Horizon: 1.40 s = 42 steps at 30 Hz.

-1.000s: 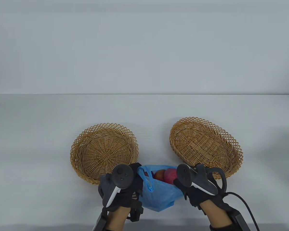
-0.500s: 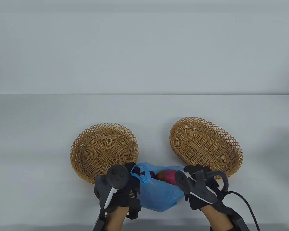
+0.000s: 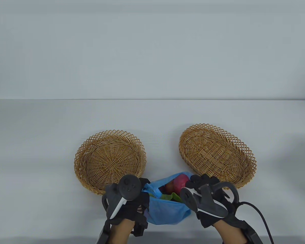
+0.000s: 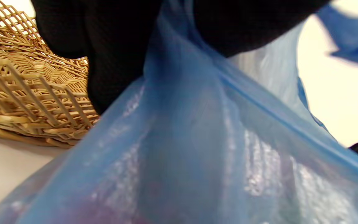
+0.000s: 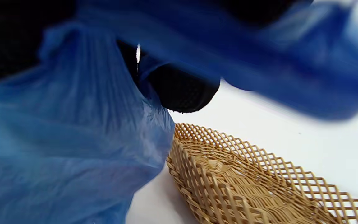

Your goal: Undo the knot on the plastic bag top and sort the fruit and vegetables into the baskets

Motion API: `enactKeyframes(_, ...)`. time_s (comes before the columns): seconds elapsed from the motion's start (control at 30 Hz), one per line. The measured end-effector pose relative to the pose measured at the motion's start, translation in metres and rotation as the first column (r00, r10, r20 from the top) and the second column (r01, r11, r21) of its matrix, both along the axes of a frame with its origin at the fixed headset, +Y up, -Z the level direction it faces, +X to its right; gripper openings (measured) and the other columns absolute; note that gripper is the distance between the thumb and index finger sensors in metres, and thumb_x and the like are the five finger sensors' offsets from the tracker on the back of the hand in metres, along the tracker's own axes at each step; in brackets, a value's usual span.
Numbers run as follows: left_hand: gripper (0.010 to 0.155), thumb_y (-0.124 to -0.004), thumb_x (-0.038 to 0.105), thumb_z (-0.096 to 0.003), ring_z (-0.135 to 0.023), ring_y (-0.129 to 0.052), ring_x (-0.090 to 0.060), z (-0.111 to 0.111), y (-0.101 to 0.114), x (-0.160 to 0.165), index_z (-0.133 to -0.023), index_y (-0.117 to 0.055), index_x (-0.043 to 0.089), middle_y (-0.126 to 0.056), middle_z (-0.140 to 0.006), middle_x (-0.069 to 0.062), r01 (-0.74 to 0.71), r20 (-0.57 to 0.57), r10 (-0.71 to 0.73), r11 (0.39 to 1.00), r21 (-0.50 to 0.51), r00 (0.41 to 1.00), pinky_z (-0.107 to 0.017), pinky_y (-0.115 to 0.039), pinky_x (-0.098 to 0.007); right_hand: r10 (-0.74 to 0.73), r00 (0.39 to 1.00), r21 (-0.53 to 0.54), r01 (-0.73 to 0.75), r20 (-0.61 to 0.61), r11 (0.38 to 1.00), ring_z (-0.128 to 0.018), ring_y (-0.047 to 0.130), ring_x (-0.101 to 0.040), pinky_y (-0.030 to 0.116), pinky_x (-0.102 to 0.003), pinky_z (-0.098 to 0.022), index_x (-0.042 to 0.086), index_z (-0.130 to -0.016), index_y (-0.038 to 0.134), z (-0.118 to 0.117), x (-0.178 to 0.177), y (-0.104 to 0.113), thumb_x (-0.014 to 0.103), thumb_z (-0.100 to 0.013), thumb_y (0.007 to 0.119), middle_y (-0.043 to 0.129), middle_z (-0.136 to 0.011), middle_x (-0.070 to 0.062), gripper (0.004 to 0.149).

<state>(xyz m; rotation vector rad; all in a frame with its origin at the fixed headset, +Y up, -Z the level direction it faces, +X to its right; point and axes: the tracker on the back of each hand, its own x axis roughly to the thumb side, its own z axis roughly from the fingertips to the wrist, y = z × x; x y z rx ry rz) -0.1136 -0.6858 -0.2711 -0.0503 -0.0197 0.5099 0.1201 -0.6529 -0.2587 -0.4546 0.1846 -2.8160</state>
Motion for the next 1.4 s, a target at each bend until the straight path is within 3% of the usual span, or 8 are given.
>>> enactKeyframes(0.27, 0.043, -0.088, 0.045, -0.0423, -0.057, -0.108, -0.025, -0.004, -0.006, -0.003, -0.079, -0.084, 0.024, -0.101, -0.073, -0.001, -0.049, 0.072, 0.054, 0.996, -0.073, 0.996, -0.065, -0.072, -0.057, 0.068, 0.998, -0.017, -0.068, 0.004, 0.998, -0.09, 0.076, -0.033, 0.065, -0.058, -0.069, 0.024, -0.105, 0.064, 0.001, -0.002, -0.005, 0.042, -0.028, 0.104, 0.069, -0.109, -0.011, 0.089)
enactKeyframes(0.37, 0.039, -0.088, 0.038, -0.0439, -0.076, -0.104, -0.03, -0.005, -0.008, -0.001, -0.081, -0.079, 0.027, -0.092, -0.091, -0.007, -0.136, 0.111, 0.147, 0.986, -0.101, 0.983, -0.069, -0.07, -0.056, 0.021, 0.999, 0.033, -0.02, -0.044, 0.999, -0.1, 0.065, -0.034, 0.058, -0.06, -0.073, 0.026, -0.107, 0.059, 0.005, -0.006, -0.004, 0.041, -0.028, 0.104, 0.061, -0.114, -0.006, 0.092)
enactKeyframes(0.5, 0.038, -0.085, 0.026, -0.0452, -0.077, -0.106, -0.026, -0.006, -0.008, -0.001, -0.082, -0.076, 0.03, -0.092, -0.091, -0.004, -0.168, 0.11, 0.179, 0.98, -0.105, 0.978, -0.07, -0.072, -0.053, -0.061, 0.989, 0.073, 0.072, -0.133, 0.995, -0.101, 0.073, -0.022, 0.06, -0.055, -0.077, 0.036, -0.1, 0.068, 0.009, -0.012, -0.007, 0.036, -0.03, 0.103, 0.072, -0.11, 0.006, 0.078)
enactKeyframes(0.6, 0.035, -0.081, 0.017, -0.0455, -0.073, -0.109, -0.023, -0.007, -0.009, -0.001, -0.078, -0.078, 0.031, -0.096, -0.087, -0.001, -0.208, 0.099, 0.22, 0.971, -0.114, 0.97, -0.07, -0.074, -0.05, -0.011, 0.99, 0.057, 0.019, -0.138, 0.998, -0.097, 0.079, -0.021, 0.064, -0.053, -0.075, 0.036, -0.097, 0.071, 0.006, -0.018, -0.015, 0.035, -0.031, 0.102, 0.077, -0.106, 0.006, 0.073)
enactKeyframes(0.77, 0.034, -0.08, 0.012, -0.0447, -0.074, -0.107, -0.022, -0.008, -0.01, 0.001, -0.072, -0.079, 0.032, -0.095, -0.086, 0.002, -0.219, 0.13, 0.237, 0.966, -0.138, 0.963, -0.072, -0.071, -0.052, 0.125, 0.988, -0.066, -0.131, -0.09, 0.989, -0.114, 0.052, -0.031, 0.055, -0.059, -0.079, 0.044, -0.106, 0.036, -0.005, -0.023, -0.03, 0.039, -0.033, 0.099, 0.048, -0.121, 0.0, 0.097)
enactKeyframes(1.13, 0.034, -0.079, 0.012, -0.0458, -0.076, -0.105, -0.021, -0.009, -0.012, 0.001, -0.073, -0.077, 0.033, -0.093, -0.087, 0.004, -0.197, 0.093, 0.21, 0.971, -0.134, 0.973, -0.073, -0.07, -0.052, 0.234, 0.967, -0.078, -0.242, -0.102, 0.967, -0.1, 0.065, -0.029, 0.056, -0.057, -0.076, 0.036, -0.108, 0.047, -0.009, -0.031, -0.046, 0.047, -0.027, 0.101, 0.058, -0.115, -0.003, 0.098)
enactKeyframes(1.27, 0.034, -0.079, 0.015, -0.0462, -0.075, -0.105, -0.021, -0.01, -0.013, -0.001, -0.075, -0.075, 0.032, -0.092, -0.088, 0.003, -0.2, 0.073, 0.211, 0.97, -0.137, 0.975, -0.073, -0.07, -0.052, 0.301, 0.947, -0.094, -0.312, -0.113, 0.945, -0.11, 0.062, -0.033, 0.053, -0.062, -0.078, 0.03, -0.11, 0.036, -0.009, -0.035, -0.058, 0.052, -0.026, 0.099, 0.053, -0.117, -0.006, 0.108)
enactKeyframes(1.4, 0.035, -0.081, 0.018, -0.0464, -0.073, -0.106, -0.02, -0.01, -0.014, -0.003, -0.078, -0.073, 0.031, -0.092, -0.086, 0.003, -0.204, 0.059, 0.214, 0.969, -0.137, 0.975, -0.072, -0.07, -0.051, 0.343, 0.931, -0.056, -0.352, -0.125, 0.934, -0.105, 0.074, -0.033, 0.057, -0.062, -0.077, 0.024, -0.11, 0.032, -0.008, -0.041, -0.069, 0.053, -0.025, 0.098, 0.056, -0.116, -0.009, 0.112)
